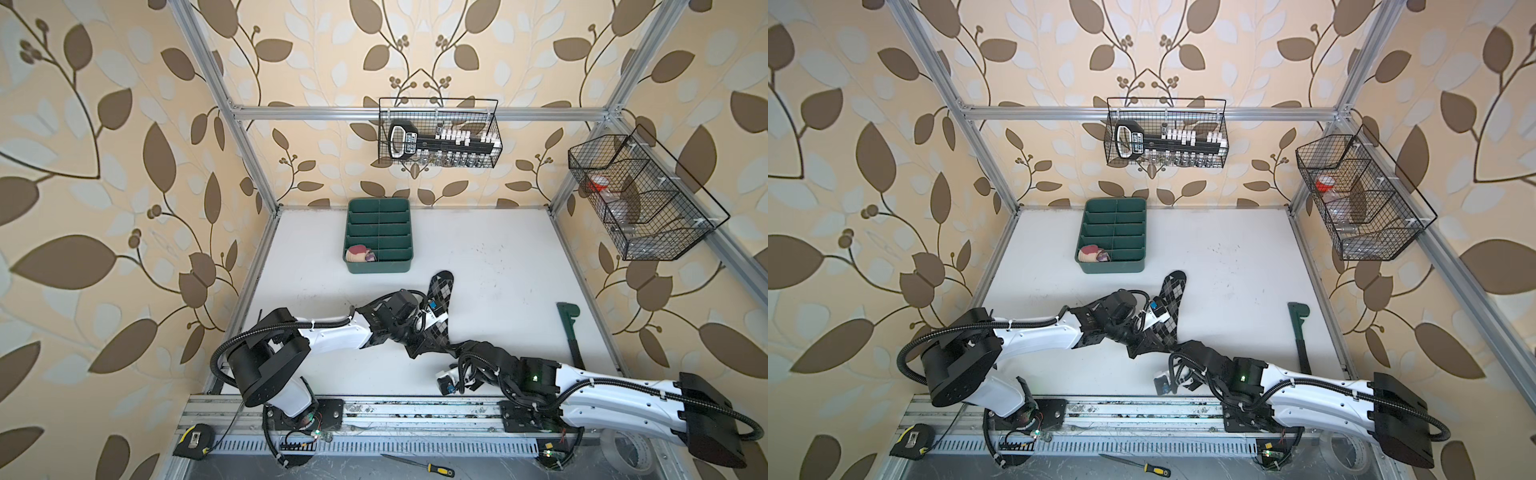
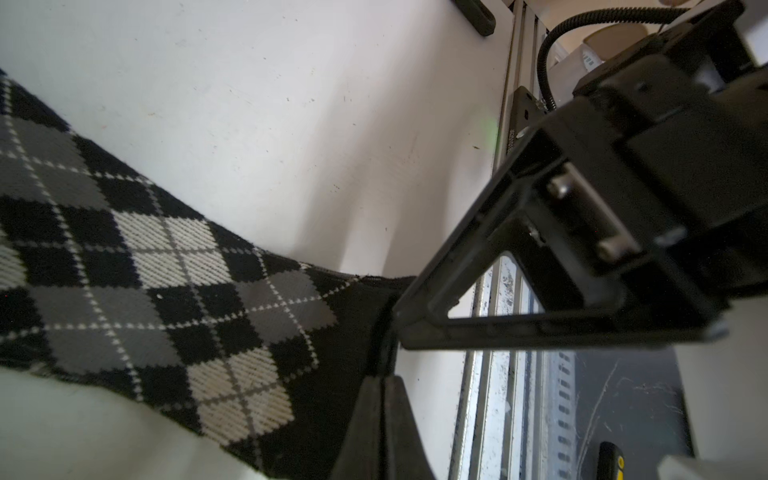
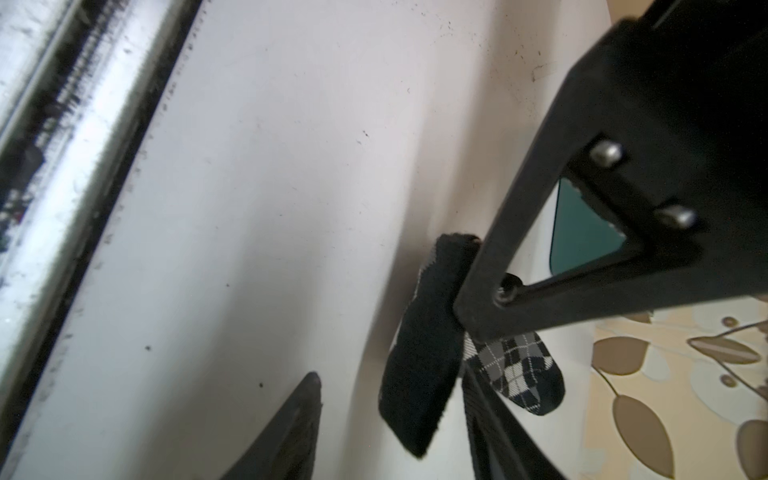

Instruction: Roll the socks

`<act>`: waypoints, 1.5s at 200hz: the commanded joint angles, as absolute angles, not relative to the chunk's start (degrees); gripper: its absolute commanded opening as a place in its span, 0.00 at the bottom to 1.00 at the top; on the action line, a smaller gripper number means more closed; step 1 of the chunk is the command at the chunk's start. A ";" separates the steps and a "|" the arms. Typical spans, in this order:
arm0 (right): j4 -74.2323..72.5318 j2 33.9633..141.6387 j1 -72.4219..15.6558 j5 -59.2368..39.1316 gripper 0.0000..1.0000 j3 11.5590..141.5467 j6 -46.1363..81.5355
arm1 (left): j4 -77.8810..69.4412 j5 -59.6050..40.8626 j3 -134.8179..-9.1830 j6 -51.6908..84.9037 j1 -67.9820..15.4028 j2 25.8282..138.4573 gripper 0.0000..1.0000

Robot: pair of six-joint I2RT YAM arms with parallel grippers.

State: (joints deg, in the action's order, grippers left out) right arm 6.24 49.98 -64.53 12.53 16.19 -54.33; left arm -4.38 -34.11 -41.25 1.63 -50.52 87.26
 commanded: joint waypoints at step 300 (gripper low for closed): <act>16.20 56.10 -47.75 -19.82 0.00 23.42 -50.57 | -1.06 -13.94 -32.56 -4.14 -49.94 56.28 0.81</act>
State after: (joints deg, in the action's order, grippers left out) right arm 8.58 55.64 -50.28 -10.37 19.53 -49.54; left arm -3.79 -22.48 -33.67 1.39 -50.52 64.69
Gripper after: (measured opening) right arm 0.050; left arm 0.811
